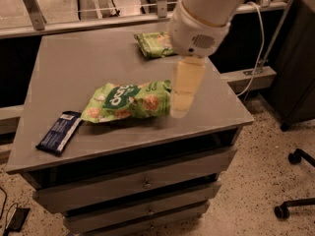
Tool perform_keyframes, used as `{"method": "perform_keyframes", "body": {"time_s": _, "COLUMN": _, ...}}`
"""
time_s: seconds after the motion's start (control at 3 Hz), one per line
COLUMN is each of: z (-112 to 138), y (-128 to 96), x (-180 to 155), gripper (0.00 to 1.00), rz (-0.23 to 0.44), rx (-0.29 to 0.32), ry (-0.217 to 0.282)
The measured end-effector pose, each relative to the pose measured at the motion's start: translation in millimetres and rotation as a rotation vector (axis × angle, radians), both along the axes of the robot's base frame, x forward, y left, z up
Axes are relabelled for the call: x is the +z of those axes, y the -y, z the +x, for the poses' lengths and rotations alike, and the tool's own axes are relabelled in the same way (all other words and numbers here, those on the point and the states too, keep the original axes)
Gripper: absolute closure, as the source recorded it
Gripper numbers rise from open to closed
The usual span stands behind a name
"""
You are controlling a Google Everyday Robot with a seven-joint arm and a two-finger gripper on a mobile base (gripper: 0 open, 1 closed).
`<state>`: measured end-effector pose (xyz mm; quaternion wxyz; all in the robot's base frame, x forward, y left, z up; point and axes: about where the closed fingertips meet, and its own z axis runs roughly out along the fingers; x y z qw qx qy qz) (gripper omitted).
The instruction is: Pick green rice chip bag
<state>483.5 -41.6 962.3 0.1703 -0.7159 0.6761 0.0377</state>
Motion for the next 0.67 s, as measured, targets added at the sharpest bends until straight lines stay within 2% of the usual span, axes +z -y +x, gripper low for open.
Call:
{"method": "perform_keyframes", "body": {"time_s": 0.33, "z": -11.7, "y": -118.0, "x": -2.3, "gripper": 0.00, "rz": -0.045, "rx": 0.243, "ry": 0.042}}
{"method": "perform_keyframes", "body": {"time_s": 0.67, "z": -12.6, "y": -119.3, "x": 0.2, "gripper": 0.00, "rz": -0.038, "rx": 0.244, "ry": 0.046}}
